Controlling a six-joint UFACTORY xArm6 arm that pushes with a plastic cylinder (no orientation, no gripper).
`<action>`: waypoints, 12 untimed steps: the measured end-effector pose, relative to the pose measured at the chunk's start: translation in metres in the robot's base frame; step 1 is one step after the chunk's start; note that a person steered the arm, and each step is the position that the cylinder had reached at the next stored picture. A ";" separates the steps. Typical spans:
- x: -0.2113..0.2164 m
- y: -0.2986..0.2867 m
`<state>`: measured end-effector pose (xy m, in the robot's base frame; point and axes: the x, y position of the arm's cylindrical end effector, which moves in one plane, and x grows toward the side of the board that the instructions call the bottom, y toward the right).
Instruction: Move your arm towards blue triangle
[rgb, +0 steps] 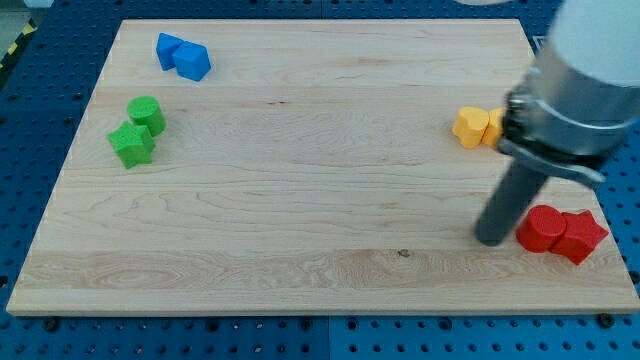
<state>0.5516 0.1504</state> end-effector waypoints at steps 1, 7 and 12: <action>-0.027 -0.054; -0.134 -0.190; -0.208 -0.338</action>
<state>0.3437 -0.1873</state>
